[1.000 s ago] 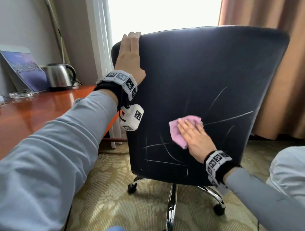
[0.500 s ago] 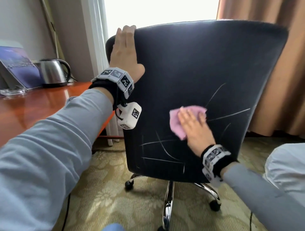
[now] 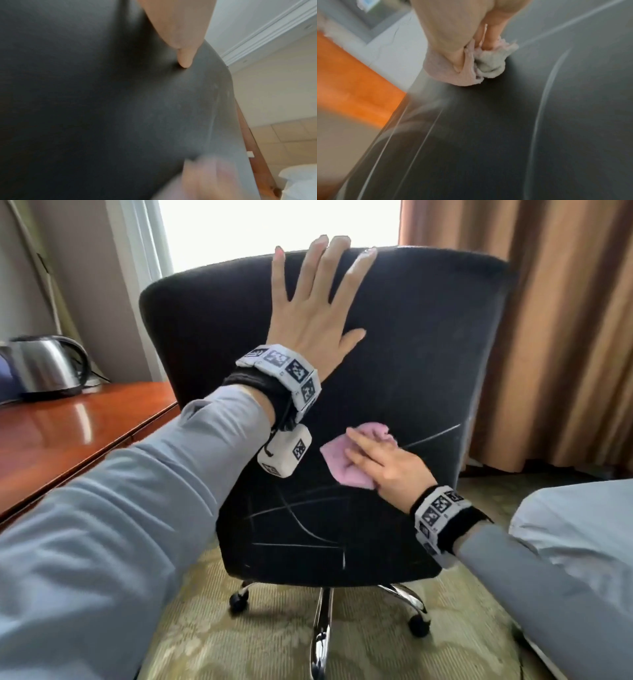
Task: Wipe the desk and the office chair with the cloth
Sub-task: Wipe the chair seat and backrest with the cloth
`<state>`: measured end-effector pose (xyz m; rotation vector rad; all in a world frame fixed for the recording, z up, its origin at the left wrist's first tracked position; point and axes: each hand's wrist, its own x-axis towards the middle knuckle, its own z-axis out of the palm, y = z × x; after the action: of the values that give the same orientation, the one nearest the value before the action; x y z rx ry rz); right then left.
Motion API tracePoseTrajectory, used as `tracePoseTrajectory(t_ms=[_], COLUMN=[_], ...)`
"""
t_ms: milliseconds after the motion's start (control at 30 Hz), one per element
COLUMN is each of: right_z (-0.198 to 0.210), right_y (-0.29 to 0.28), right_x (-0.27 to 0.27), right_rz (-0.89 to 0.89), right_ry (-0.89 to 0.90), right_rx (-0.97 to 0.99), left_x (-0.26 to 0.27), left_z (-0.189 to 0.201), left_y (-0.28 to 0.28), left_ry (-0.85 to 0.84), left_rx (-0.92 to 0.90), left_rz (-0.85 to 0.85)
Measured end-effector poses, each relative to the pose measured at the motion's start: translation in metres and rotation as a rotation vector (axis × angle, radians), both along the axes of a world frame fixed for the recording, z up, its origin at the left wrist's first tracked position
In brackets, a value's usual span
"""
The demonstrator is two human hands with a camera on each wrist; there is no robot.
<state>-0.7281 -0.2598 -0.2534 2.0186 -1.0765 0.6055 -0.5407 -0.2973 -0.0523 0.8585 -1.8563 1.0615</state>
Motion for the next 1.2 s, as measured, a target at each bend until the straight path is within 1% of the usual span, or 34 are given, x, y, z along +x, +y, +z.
tracePoseTrajectory(t_ms=[100,133,167,200,233,267,333,367,400,433,500,533,600,633,667,700,733,767,833,867,900,933,967,1033,1100,1133,1167,1200], right_z=[0.081,0.101,0.110,0.107,0.091,0.066,0.001,-0.026,-0.042,-0.044,-0.015,0.009,0.060,0.077,0.082,0.074,0.056,0.030,-0.030,-0.050,-0.057,-0.050,-0.037,0.002,0.032,0.035,0.029,0.014], right_y=[0.009,0.011,0.010,0.006,0.001,-0.005,-0.012,-0.011,-0.009,-0.007,-0.003,-0.001,0.004,0.004,0.003,0.000,-0.004,-0.008,-0.013,-0.011,-0.007,-0.002,0.005,0.018,0.027,0.027,0.023,0.017], right_x=[-0.014,-0.015,-0.014,-0.010,-0.003,0.005,0.022,0.025,0.025,0.021,0.012,0.008,-0.001,-0.002,-0.001,0.004,0.010,0.018,0.028,0.026,0.019,0.009,-0.004,-0.035,-0.061,-0.063,-0.059,-0.049], right_rz=[-0.016,-0.012,0.002,0.004,0.001,0.009,0.045,0.059,0.063,0.071,0.085,0.093,0.115,0.115,0.107,0.098,0.102,0.109,0.108,0.103,0.096,0.094,0.098,0.084,0.017,-0.017,-0.037,-0.044], right_ry=[-0.175,-0.267,-0.359,-0.422,-0.448,-0.434,-0.319,-0.271,-0.241,-0.221,-0.218,-0.257,-0.410,-0.479,-0.527,-0.549,-0.547,-0.517,-0.387,-0.351,-0.353,-0.390,-0.450,-0.618,-0.823,-0.920,-0.993,-1.027], right_rx=[-0.264,-0.326,-0.374,-0.406,-0.414,-0.390,-0.248,-0.170,-0.101,-0.063,-0.093,-0.153,-0.304,-0.362,-0.396,-0.408,-0.380,-0.315,-0.144,-0.069,-0.014,0.001,-0.042,-0.224,-0.454,-0.519,-0.542,-0.524], left_x=[-0.003,-0.004,-0.004,-0.004,-0.004,-0.005,-0.005,-0.004,-0.004,-0.004,-0.003,-0.003,-0.002,-0.003,-0.003,-0.004,-0.006,-0.008,-0.016,-0.021,-0.026,-0.030,-0.032,-0.033,-0.033,-0.033,-0.035,-0.036], left_z=[-0.001,-0.002,-0.002,-0.002,-0.002,-0.001,-0.001,-0.001,-0.002,-0.002,-0.002,-0.002,-0.002,-0.002,-0.002,-0.003,-0.003,-0.003,-0.004,-0.005,-0.005,-0.003,-0.003,-0.001,-0.003,-0.005,-0.006,-0.005], left_y=[-0.002,-0.002,-0.002,-0.001,-0.001,-0.001,0.001,0.002,0.003,0.003,0.005,0.006,0.005,0.005,0.005,0.006,0.007,0.009,0.016,0.019,0.021,0.021,0.021,0.018,0.015,0.014,0.016,0.017], left_ry=[0.040,0.056,0.068,0.077,0.080,0.079,0.083,0.086,0.088,0.090,0.087,0.089,0.099,0.099,0.097,0.099,0.105,0.114,0.136,0.147,0.159,0.173,0.189,0.219,0.225,0.221,0.216,0.212], left_rx=[-0.004,-0.010,-0.015,-0.015,-0.011,-0.006,-0.004,-0.008,-0.010,-0.010,-0.003,0.003,-0.003,-0.009,-0.010,-0.006,0.001,0.014,0.049,0.071,0.093,0.108,0.117,0.117,0.115,0.116,0.118,0.122], left_rz=[-0.005,-0.004,-0.002,0.000,0.001,0.003,0.006,0.002,-0.004,-0.007,-0.008,-0.010,-0.005,-0.003,-0.004,-0.009,-0.013,-0.011,0.006,0.019,0.030,0.038,0.043,0.043,0.033,0.027,0.024,0.025])
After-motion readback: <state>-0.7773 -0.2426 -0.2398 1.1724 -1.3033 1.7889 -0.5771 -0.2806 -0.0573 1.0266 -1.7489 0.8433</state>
